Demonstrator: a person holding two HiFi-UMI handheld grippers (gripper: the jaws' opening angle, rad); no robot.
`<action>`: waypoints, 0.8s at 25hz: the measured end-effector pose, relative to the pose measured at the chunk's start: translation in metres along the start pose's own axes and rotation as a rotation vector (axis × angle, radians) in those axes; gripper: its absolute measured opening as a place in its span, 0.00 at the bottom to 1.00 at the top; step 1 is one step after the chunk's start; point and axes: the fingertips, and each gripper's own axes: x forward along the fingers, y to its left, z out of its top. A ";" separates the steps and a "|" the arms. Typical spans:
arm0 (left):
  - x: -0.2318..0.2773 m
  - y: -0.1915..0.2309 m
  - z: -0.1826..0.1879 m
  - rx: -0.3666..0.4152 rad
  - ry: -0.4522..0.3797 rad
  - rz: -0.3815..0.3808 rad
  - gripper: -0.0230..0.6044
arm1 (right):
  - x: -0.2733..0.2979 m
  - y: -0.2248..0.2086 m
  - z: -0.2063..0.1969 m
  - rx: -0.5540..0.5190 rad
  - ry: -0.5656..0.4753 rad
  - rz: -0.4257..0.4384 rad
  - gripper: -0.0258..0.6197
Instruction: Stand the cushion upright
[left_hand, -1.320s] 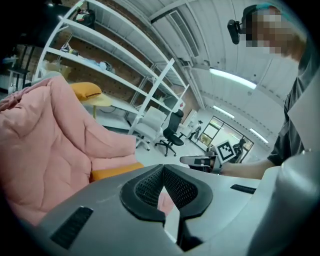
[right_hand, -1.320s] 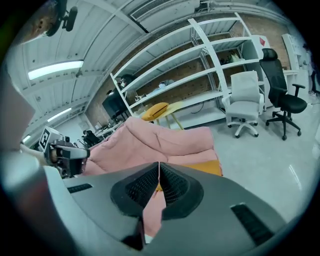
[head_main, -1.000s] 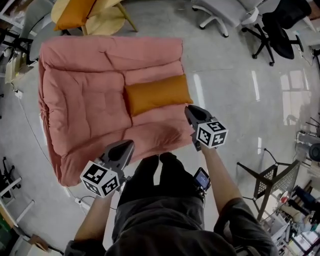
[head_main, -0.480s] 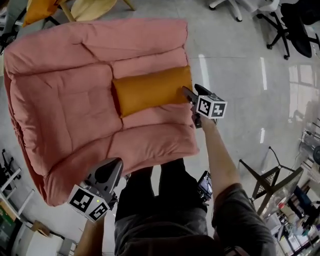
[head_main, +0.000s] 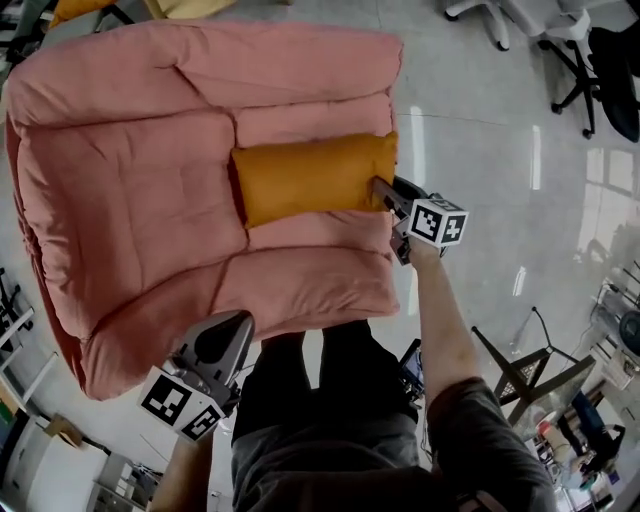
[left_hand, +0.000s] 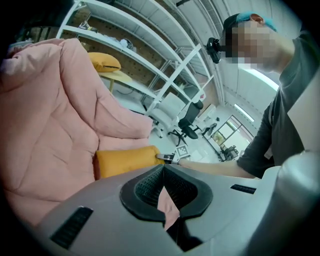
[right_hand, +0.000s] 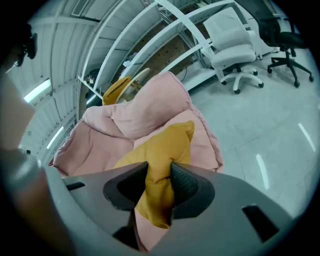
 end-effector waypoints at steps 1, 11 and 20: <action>-0.011 -0.002 -0.001 -0.003 -0.013 -0.001 0.05 | -0.007 0.018 -0.001 -0.020 -0.005 0.003 0.26; -0.064 -0.008 0.019 -0.026 -0.155 0.030 0.05 | -0.032 0.168 0.052 -0.203 -0.006 0.110 0.25; -0.146 0.017 0.003 -0.079 -0.280 0.094 0.05 | 0.010 0.350 0.063 -0.282 -0.032 0.379 0.18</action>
